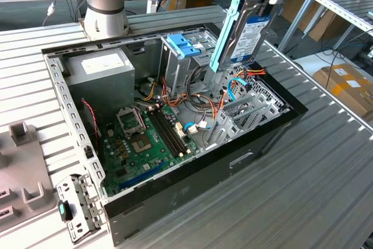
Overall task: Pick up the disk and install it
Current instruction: 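Insert the disk into the insertion slot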
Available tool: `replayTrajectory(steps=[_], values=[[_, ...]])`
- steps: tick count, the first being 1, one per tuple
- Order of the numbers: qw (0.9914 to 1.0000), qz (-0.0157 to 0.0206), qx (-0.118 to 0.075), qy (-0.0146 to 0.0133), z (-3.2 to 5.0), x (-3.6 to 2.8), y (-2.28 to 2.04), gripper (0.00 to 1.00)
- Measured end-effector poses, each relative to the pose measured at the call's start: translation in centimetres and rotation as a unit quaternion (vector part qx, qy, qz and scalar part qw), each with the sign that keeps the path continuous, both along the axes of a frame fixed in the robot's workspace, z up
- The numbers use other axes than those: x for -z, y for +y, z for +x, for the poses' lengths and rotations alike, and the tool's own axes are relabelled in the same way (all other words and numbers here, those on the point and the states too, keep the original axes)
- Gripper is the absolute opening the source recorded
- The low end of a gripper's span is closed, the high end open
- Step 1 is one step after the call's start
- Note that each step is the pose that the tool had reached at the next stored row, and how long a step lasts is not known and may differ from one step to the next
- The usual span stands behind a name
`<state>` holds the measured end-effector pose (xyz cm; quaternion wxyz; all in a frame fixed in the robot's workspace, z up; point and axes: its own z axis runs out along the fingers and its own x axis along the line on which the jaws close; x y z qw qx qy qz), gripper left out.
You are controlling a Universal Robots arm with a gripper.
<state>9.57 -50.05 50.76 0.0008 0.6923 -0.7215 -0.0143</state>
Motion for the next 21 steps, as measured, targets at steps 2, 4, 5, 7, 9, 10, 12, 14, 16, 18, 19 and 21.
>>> replayTrajectory(steps=[2, 4, 5, 7, 9, 10, 12, 14, 16, 18, 19, 21], values=[[1.00000, 0.0000, 0.000, 0.0000, 0.00, 0.00, -1.10, 0.35], [1.00000, -0.0001, 0.000, 0.0000, 0.00, -0.01, -1.78, 0.35], [1.00000, -0.0001, 0.000, 0.0000, 0.00, -0.01, -2.11, 0.35], [1.00000, 0.0000, 0.000, 0.0000, 0.00, 0.00, -2.85, 0.35], [1.00000, 0.0000, 0.000, 0.0000, 0.00, 0.00, -3.60, 0.35], [1.00000, 0.0000, 0.000, 0.0000, 0.00, 0.00, -4.10, 0.35], [1.00000, 0.0000, 0.000, 0.0000, 0.00, 0.00, -4.82, 0.35], [1.00000, 0.0000, 0.000, 0.0000, 0.00, 0.00, -5.39, 0.35], [1.00000, 0.0000, 0.000, 0.0000, 0.00, 0.00, -6.11, 0.35], [1.00000, 0.0000, 0.000, 0.0000, 0.00, 0.00, -6.27, 0.35], [1.00000, 0.0000, 0.000, 0.0000, 0.00, 0.00, -6.27, 0.35], [1.00000, 0.0000, 0.000, 0.0000, 0.00, -0.01, -6.28, 0.35]])
